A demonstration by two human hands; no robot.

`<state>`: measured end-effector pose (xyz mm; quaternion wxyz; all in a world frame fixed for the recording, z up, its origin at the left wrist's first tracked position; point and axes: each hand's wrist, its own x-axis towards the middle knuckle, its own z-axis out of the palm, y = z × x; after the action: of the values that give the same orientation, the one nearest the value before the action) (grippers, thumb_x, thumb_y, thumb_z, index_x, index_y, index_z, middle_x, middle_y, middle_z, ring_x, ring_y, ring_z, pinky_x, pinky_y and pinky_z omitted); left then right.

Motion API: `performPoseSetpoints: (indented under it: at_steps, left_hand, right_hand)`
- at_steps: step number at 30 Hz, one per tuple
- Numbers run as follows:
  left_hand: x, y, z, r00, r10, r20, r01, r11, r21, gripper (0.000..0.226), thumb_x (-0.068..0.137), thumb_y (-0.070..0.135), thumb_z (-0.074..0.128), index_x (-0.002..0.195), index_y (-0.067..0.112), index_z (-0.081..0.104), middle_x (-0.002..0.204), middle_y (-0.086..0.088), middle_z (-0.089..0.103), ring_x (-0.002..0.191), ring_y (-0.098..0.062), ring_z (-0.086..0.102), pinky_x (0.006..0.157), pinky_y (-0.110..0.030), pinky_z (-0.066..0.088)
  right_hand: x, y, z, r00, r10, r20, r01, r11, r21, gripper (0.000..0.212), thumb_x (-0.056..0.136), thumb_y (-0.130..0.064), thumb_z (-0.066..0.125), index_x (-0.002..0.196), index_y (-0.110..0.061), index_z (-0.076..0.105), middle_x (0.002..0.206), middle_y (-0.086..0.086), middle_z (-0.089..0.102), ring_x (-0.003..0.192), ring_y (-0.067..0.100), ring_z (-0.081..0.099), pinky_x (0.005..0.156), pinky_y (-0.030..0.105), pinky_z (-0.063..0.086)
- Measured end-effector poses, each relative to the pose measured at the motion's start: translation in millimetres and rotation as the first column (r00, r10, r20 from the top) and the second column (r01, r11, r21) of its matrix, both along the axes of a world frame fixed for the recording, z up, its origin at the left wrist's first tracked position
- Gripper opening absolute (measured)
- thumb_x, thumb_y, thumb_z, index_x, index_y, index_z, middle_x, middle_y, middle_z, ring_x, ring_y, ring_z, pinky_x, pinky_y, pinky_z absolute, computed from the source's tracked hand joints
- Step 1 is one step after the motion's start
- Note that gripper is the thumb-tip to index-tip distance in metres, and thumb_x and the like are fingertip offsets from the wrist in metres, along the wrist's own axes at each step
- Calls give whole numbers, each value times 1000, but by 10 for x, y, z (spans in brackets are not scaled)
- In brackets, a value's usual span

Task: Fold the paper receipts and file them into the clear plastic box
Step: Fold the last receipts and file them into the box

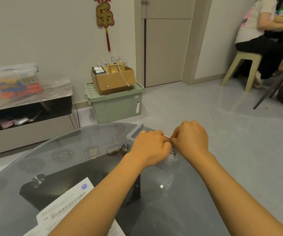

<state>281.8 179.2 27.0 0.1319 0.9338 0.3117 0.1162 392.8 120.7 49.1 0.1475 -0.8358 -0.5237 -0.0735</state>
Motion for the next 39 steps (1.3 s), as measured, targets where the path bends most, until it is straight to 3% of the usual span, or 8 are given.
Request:
performPoseSetpoints:
  at_steps: [3, 7, 12, 16, 23, 31, 34, 39]
  left_hand:
    - [7, -13, -3, 1000, 7, -8, -7, 1000, 12, 64, 77, 32, 15, 116, 27, 65, 119, 1, 61, 107, -19, 54, 93, -34, 31]
    - [15, -49, 34, 996, 7, -94, -5, 1000, 20, 68, 77, 35, 12, 126, 29, 58, 127, 1, 56, 114, -20, 47, 96, -36, 27]
    - [36, -38, 75, 981, 17, -193, -21, 1000, -16, 53, 92, 36, 17, 131, 27, 53, 132, 0, 50, 119, -21, 40, 101, -42, 26]
    - [60, -50, 107, 981, 33, -193, -47, 996, -72, 43, 97, 31, 25, 132, 26, 51, 133, -1, 48, 121, -21, 35, 103, -43, 25]
    - [50, -47, 95, 982, 48, -180, -72, 988, -133, 45, 91, 36, 22, 117, 21, 55, 112, -3, 64, 91, -21, 48, 81, -34, 28]
    - [15, -44, 56, 995, 56, -80, -62, 995, -80, 59, 78, 38, 21, 124, 15, 50, 124, -4, 55, 109, -23, 50, 93, -35, 33]
    - [6, -65, 73, 998, 49, -39, -53, 993, -102, 48, 86, 34, 30, 128, 15, 44, 125, -5, 55, 105, -23, 52, 92, -34, 32]
    - [7, -45, 45, 997, 13, -79, -17, 999, -48, 66, 75, 37, 17, 130, 22, 50, 128, -2, 51, 114, -21, 48, 97, -35, 32]
  right_hand:
    - [-6, -16, 62, 994, -60, 92, 68, 993, -94, 11, 85, -10, 53, 77, -15, 60, 78, 0, 54, 90, 21, 47, 69, 25, 30]
    - [-47, -18, 81, 989, -75, 126, 96, 981, -170, 35, 85, -8, 52, 59, -15, 30, 61, -2, 29, 79, 20, 36, 69, 27, 28]
    - [-21, -26, 14, 997, -76, 21, 78, 992, -98, 21, 82, -15, 57, 63, -13, 48, 56, -2, 32, 71, 22, 39, 62, 27, 28]
    - [-40, -1, 37, 985, -93, 149, 116, 980, -159, 33, 87, -14, 51, 59, -17, 33, 62, -3, 32, 78, 20, 44, 71, 27, 29]
    - [-12, 13, 40, 978, -60, 200, 111, 961, -254, 17, 89, -23, 47, 96, -19, 61, 110, 2, 55, 109, 22, 47, 91, 31, 31]
    - [5, 2, 4, 989, -107, -106, 95, 990, -107, 23, 84, -4, 53, 100, -12, 67, 111, 8, 51, 99, 27, 54, 68, 28, 37]
    - [6, -6, 3, 981, -119, -150, 107, 991, -85, 22, 83, -3, 53, 100, -10, 67, 110, 10, 51, 97, 29, 55, 67, 29, 39]
    - [-1, -20, 12, 978, -115, -177, 105, 992, -62, 18, 84, -4, 54, 97, -8, 67, 109, 11, 51, 92, 30, 55, 66, 30, 40]
